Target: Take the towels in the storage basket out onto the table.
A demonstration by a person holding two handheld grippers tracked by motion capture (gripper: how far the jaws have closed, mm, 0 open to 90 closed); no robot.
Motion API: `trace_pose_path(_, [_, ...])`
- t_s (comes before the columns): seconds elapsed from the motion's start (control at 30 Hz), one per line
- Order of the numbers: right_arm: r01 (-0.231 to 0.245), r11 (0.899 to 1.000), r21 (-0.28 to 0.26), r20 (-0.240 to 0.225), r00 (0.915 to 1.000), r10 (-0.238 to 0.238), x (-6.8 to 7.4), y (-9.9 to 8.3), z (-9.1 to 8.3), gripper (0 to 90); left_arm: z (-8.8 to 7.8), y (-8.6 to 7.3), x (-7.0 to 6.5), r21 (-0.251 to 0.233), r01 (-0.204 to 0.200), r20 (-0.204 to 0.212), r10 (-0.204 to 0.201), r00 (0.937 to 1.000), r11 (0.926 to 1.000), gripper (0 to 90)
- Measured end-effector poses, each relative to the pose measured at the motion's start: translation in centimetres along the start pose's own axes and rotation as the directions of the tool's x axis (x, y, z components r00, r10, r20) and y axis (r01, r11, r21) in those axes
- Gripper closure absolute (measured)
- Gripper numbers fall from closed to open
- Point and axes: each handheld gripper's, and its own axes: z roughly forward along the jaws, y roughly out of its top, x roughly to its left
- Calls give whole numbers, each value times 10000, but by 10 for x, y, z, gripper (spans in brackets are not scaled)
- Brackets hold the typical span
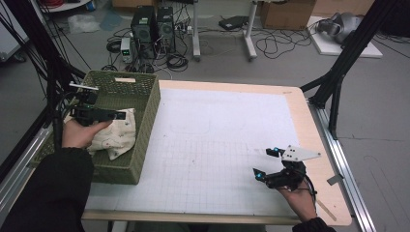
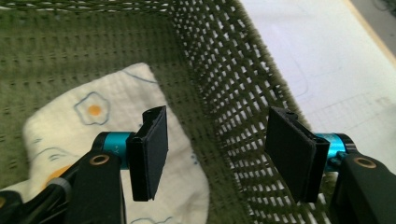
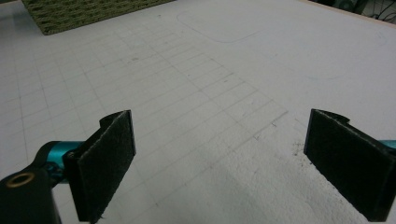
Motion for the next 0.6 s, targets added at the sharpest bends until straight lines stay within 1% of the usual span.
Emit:
trace_pose_path(0.07, [-31,10000,33,-12,10000,31,0,0,0,82,-1,0,0,60,-106,-199,108,9997,9999,390])
trace_pose_path(0.1, [-14,10000,63,-3,10000,14,0,0,1,81,-2,-1,1,163,-223,-337,229,9992,9996,389])
trace_pose_path(0.13, [32,10000,40,4,10000,-32,0,0,1,81,-2,-1,1,182,-230,-476,239,9986,9996,387])
trace_pose_path(0.2, [8,10000,58,-12,10000,-8,0,0,0,81,-3,-3,4,356,-369,-771,396,9962,9987,386])
trace_pose_path(0.27, [15,10000,22,20,10000,-15,0,0,0,81,-3,-6,6,354,-385,-1076,421,9933,9986,382])
trace_pose_path(0.33, [29,10000,71,28,10000,-29,0,-1,1,81,-3,-8,7,405,-397,-1237,444,9913,9984,375])
trace_pose_path(0.4, [-15,9999,137,-2,10000,15,1,0,1,82,-3,-10,8,582,-528,-1580,614,9855,9969,374])
trace_pose_path(0.43, [79,9999,96,-15,10000,-79,1,0,1,82,-4,-10,10,714,-566,-1693,680,9832,9958,368])
trace_pose_path(0.5, [66,9999,96,-20,10000,-66,1,0,1,81,-4,-12,12,828,-599,-1972,753,9775,9948,361])
trace_pose_path(0.53, [16,10000,66,1,10000,-16,1,0,1,81,-5,-14,14,906,-593,-2144,776,9737,9941,347])
trace_pose_path(0.57, [16,10000,66,1,10000,-16,1,0,1,81,-4,-15,15,908,-552,-2239,744,9718,9943,347])
trace_pose_path(0.6, [18,10000,63,-2,10000,-18,1,0,0,81,-4,-16,17,1069,-482,-2327,721,9699,9931,343])
